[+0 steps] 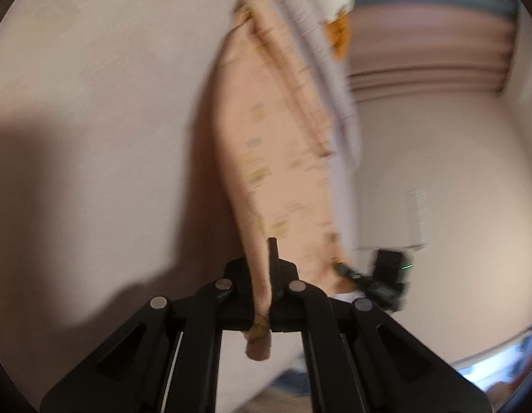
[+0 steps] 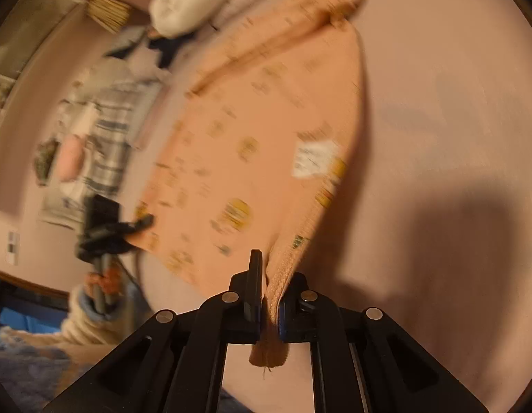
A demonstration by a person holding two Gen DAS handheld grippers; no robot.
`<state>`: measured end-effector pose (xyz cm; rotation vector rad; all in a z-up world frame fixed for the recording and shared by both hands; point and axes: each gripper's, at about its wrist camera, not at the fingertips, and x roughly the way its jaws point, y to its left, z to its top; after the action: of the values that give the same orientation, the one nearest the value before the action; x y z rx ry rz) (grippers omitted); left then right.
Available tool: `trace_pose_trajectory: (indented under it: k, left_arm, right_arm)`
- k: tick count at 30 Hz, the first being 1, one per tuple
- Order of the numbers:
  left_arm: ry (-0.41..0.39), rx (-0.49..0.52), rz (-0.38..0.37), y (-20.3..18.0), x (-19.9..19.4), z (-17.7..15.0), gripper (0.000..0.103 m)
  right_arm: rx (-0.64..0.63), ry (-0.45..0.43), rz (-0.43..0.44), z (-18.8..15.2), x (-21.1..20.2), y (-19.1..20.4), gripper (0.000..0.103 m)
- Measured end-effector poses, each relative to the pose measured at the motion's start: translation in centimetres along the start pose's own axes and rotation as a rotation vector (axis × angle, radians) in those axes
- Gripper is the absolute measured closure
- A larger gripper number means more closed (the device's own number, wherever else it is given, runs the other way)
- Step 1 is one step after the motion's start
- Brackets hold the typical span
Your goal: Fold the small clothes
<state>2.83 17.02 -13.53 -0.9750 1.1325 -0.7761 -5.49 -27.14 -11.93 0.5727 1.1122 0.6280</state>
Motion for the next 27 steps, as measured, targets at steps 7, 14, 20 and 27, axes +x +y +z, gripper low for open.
trace_pose_trajectory:
  k: [7, 14, 20, 27]
  left_arm:
    - [-0.091, 0.036, -0.224, -4.4, 0.1, 4.4, 0.102]
    - [-0.22, 0.028, -0.261, -6.4, 1.6, 12.5, 0.102]
    - [-0.243, 0.033, -0.169, -6.2, 4.9, 19.5, 0.102]
    - [-0.236, -0.051, -0.055, -3.1, 8.9, 25.3, 0.102]
  right_arm:
    - [-0.039, -0.201, 0.173, 4.8, -2.0, 2.2, 0.094]
    - [-0.054, -0.315, 0.19, 11.7, -1.8, 3.4, 0.094]
    - [0.001, -0.382, 0.145, 19.6, -0.4, 1.5, 0.094]
    - [0.156, -0.362, 0.078, 26.2, 2.7, -3.3, 0.094]
